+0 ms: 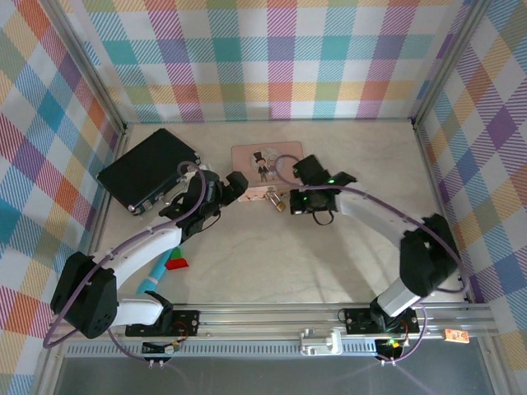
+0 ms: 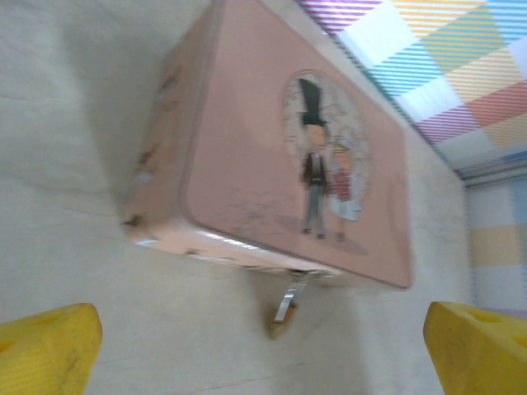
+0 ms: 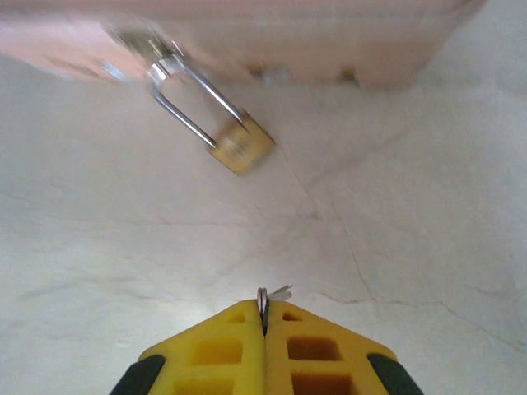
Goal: Unlock a padlock with a key
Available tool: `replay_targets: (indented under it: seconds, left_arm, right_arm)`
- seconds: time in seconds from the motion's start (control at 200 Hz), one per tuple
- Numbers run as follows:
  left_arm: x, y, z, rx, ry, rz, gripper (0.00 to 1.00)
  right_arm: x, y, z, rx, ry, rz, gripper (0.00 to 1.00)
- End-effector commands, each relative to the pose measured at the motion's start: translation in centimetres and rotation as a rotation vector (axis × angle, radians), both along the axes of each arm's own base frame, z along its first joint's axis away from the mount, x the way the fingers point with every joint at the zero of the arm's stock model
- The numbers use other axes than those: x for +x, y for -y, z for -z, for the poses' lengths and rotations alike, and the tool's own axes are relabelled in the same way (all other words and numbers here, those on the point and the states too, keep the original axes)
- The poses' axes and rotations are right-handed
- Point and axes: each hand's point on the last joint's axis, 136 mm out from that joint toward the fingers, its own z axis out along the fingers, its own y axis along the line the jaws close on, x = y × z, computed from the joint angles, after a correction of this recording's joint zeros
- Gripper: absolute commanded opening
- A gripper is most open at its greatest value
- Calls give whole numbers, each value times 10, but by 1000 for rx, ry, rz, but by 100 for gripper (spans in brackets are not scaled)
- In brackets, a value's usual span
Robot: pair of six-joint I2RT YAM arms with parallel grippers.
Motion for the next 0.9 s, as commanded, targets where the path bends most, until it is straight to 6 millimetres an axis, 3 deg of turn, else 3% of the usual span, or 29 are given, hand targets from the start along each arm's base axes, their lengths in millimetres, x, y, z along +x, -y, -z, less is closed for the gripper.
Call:
replay_targets:
  seconds: [0.0, 0.145, 0.295, 0.4, 0.575, 0.805, 0.895]
  left_arm:
    - [9, 38, -25, -199, -8, 50, 100]
    - [20, 74, -30, -432, -67, -9, 100]
    - [24, 110, -33, -599, -171, -58, 98]
    - [24, 123, -36, -649, -219, -85, 97]
    - [23, 123, -35, -755, -272, -183, 94]
    - [21, 142, -42, -847, -323, -172, 92]
    - [24, 151, -41, -894, -335, -158, 85]
  right_arm:
    - [1, -12, -36, 233, 38, -89, 0]
    - [11, -15, -75, 431, 112, -116, 0]
    - [17, -24, -96, 494, 179, -187, 0]
    - [21, -29, -101, 512, 209, -215, 0]
    - [24, -38, -101, 568, 217, -245, 0]
    - [24, -45, -100, 612, 214, -267, 0]
    - [22, -47, -101, 634, 212, -277, 0]
